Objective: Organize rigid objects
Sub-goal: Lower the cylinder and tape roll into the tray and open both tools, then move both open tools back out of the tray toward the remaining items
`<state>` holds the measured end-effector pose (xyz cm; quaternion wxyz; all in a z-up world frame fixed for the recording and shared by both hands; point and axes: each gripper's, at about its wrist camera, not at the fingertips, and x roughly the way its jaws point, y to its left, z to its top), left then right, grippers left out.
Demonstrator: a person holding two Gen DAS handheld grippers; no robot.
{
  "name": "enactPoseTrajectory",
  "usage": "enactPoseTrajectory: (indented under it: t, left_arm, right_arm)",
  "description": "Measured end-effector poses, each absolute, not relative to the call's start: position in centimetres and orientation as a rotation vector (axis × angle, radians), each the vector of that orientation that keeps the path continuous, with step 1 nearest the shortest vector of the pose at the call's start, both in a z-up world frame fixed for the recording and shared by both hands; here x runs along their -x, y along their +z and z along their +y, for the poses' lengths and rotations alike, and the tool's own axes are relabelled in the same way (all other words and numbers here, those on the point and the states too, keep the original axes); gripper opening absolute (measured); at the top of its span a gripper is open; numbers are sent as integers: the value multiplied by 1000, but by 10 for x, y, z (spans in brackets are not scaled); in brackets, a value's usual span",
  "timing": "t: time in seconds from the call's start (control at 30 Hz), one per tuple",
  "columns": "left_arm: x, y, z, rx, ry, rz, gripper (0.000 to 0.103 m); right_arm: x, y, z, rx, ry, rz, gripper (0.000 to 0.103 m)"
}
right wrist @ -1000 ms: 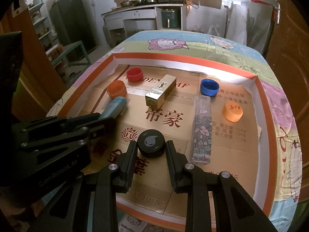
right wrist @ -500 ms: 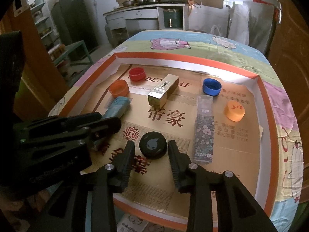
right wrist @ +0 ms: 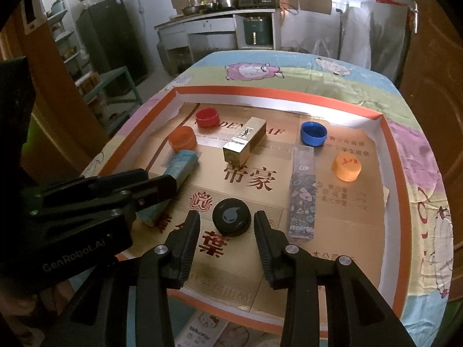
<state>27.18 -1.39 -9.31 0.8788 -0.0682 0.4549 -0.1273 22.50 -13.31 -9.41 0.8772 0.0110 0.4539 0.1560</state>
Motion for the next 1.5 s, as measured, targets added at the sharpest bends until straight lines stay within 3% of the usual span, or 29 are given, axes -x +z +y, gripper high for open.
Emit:
enactPoseTrajectory:
  t: [1.5]
  left_arm:
    - [-181,-25,-22,63,-219,792,37]
  right_arm:
    - [-132,-32,-154,-24,267,837,40]
